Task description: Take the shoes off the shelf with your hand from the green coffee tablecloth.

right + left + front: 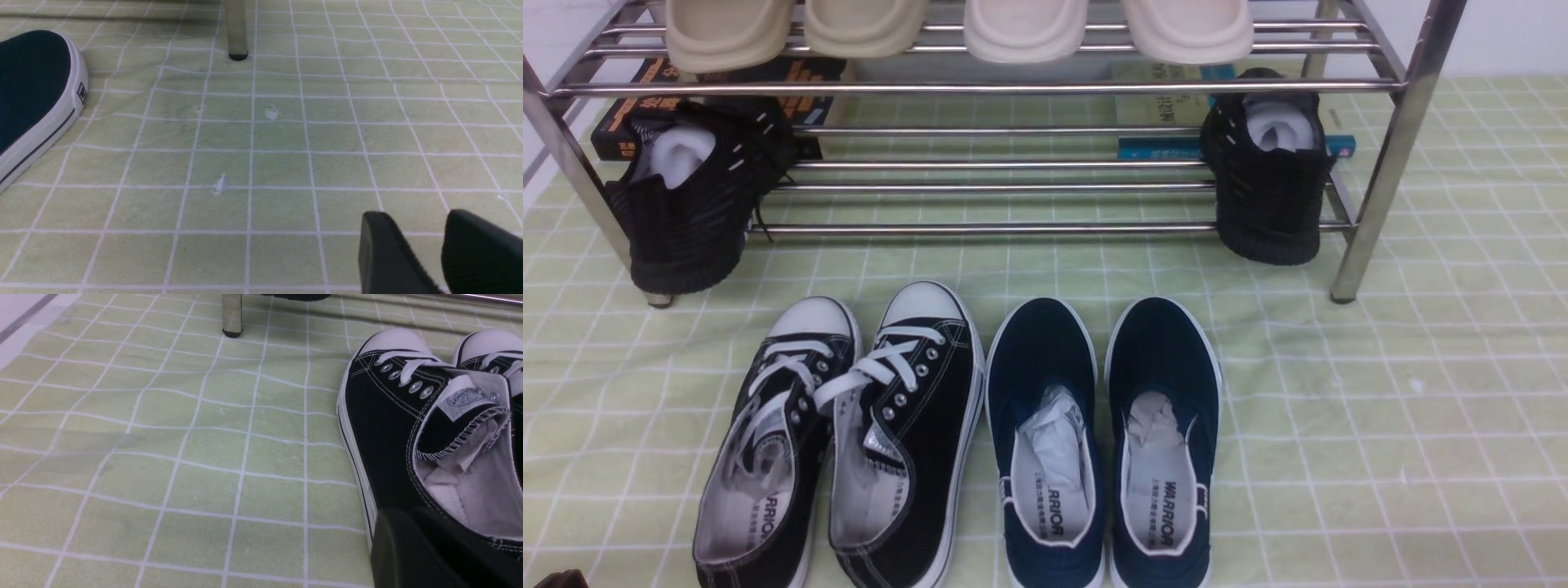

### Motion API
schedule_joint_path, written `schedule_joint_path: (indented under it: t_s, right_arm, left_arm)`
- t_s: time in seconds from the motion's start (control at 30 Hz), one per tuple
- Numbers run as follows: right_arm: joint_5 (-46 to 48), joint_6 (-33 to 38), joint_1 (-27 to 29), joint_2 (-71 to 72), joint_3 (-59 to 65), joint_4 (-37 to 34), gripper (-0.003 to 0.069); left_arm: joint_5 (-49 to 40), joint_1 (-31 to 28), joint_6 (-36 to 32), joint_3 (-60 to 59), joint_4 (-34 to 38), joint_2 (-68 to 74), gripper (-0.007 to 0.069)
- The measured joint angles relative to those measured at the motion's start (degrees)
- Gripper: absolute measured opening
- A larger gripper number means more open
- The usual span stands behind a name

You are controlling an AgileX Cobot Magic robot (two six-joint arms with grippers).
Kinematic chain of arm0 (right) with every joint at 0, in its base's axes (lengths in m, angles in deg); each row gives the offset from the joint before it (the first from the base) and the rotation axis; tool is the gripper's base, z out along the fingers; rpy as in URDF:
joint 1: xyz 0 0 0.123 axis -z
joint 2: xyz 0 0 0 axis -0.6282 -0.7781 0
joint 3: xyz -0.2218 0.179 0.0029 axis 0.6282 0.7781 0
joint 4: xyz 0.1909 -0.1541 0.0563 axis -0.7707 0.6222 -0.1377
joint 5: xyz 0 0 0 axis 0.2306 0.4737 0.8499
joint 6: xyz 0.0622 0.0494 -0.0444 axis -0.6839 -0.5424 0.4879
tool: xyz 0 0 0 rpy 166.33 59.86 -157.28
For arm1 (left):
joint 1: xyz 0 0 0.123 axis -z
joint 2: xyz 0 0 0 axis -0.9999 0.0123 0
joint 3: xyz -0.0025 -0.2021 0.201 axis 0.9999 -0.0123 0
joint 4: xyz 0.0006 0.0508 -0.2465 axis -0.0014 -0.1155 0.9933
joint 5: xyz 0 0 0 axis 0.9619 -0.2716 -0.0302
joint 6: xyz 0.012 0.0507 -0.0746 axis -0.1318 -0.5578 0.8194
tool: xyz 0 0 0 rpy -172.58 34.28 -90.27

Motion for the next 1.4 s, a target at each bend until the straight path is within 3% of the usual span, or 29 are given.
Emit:
schedule_joint_path:
  t_s: [1.4]
  right_arm:
    - [0.0, 0.0, 0.0, 0.0, 0.0, 0.0, 0.0239]
  left_arm:
    - [-0.1, 0.0, 0.0, 0.0, -0.01, 0.0, 0.0108]
